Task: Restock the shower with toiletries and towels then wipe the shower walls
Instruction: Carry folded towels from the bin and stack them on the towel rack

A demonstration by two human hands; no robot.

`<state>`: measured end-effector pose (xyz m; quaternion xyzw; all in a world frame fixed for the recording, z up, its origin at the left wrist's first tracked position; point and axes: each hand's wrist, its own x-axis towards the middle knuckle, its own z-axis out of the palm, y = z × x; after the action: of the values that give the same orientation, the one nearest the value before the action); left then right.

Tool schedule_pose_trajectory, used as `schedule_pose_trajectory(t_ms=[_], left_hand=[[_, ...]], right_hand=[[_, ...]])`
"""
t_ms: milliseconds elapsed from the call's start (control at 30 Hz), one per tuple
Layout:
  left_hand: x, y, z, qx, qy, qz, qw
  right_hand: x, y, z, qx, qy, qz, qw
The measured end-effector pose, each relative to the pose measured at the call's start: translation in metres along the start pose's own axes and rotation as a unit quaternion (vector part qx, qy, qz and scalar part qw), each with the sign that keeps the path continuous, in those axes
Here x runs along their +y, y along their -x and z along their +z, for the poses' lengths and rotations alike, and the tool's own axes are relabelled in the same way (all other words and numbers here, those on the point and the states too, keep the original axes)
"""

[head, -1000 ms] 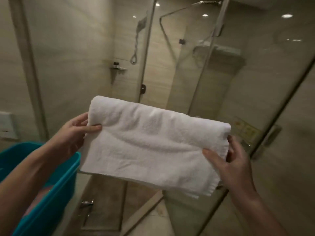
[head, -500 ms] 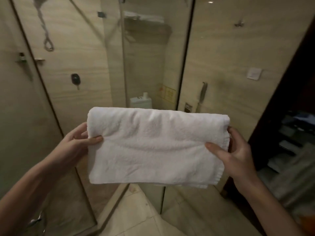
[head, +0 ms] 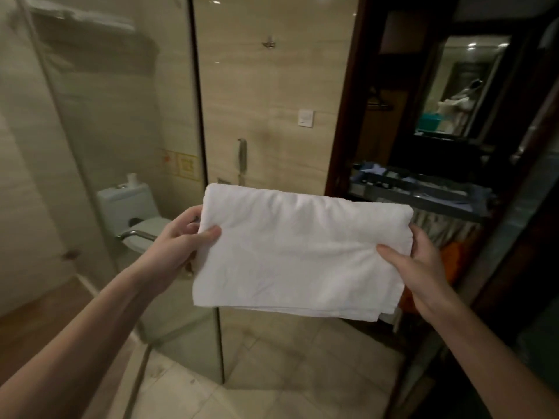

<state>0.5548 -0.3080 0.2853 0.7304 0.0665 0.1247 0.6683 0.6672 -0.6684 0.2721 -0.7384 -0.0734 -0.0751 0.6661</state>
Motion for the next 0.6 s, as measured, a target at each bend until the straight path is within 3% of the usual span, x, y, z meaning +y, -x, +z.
schedule_pose_trajectory(t_ms=[300, 600], left_hand=[[-0.008, -0.085, 0.067, -0.022, 0.033, -0.016, 0.999], [-0.021, -0.197, 0.092, -0.001, 0.037, -0.028, 0.999]], right_hand=[[0.02, -0.04, -0.025, 0.13, 0.016, 0.01, 0.991], [0.049, -0.171, -0.012, 0.121, 0.035, -0.009, 0.992]])
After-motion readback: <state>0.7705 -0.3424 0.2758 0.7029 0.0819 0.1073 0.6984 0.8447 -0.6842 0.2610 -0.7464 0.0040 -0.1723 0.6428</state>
